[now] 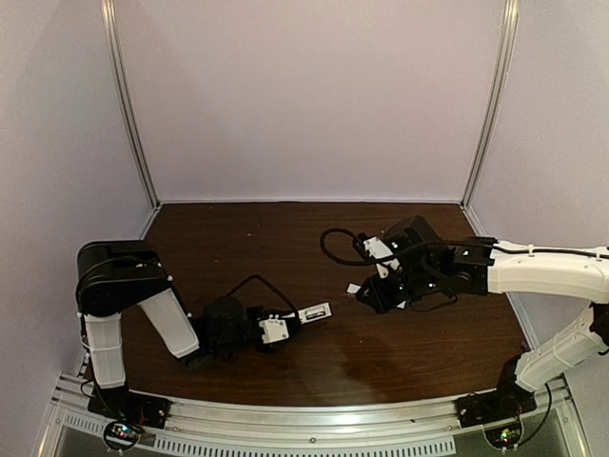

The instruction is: Unload the batteries from the remote control

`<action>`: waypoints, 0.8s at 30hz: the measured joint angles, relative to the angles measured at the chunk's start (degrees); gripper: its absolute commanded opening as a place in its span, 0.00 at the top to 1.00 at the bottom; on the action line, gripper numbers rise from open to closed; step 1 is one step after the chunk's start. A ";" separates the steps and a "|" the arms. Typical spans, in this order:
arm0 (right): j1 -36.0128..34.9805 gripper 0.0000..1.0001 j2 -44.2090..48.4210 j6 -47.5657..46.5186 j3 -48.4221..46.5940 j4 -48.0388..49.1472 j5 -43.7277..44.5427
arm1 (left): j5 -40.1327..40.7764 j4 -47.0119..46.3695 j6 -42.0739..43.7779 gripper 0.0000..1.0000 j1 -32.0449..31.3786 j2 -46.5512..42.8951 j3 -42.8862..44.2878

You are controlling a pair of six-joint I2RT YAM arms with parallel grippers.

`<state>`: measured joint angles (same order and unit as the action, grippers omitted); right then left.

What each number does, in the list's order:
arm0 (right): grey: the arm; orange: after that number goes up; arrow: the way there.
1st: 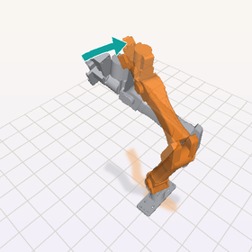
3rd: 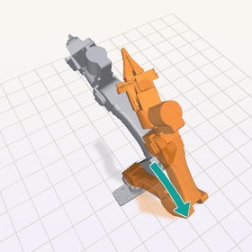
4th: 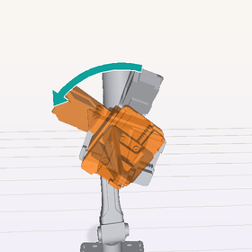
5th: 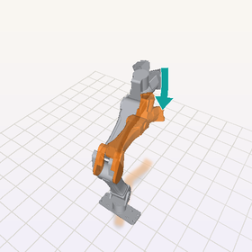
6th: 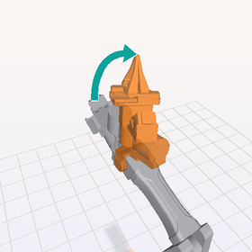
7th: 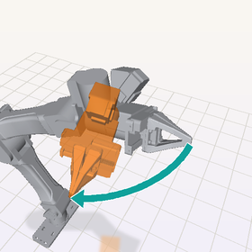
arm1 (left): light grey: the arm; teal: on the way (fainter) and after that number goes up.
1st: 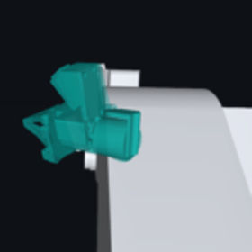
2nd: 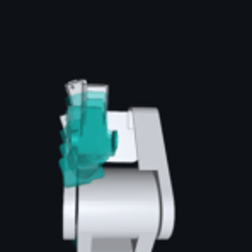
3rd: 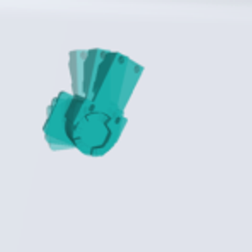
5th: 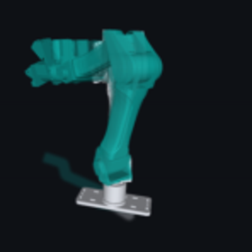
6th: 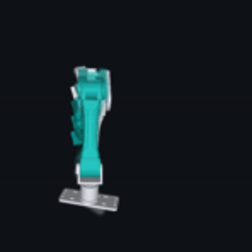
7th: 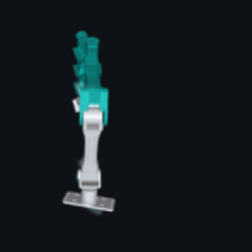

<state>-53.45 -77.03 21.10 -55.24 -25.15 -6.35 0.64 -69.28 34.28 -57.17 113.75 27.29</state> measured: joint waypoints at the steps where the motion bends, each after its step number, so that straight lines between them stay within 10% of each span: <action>1: 0.00 1.00 0.00 -0.26 0.00 -0.13 0.22 | 0.46 -1.07 0.55 1.00 -0.11 0.13 -0.79; 24: 0.00 1.00 0.00 -1.84 0.00 -1.18 -0.26 | 7.67 -8.11 7.67 1.00 -4.09 1.22 -5.44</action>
<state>-53.45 -77.03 19.27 -55.24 -26.33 -6.61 8.32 -77.38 41.95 -61.25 114.98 21.85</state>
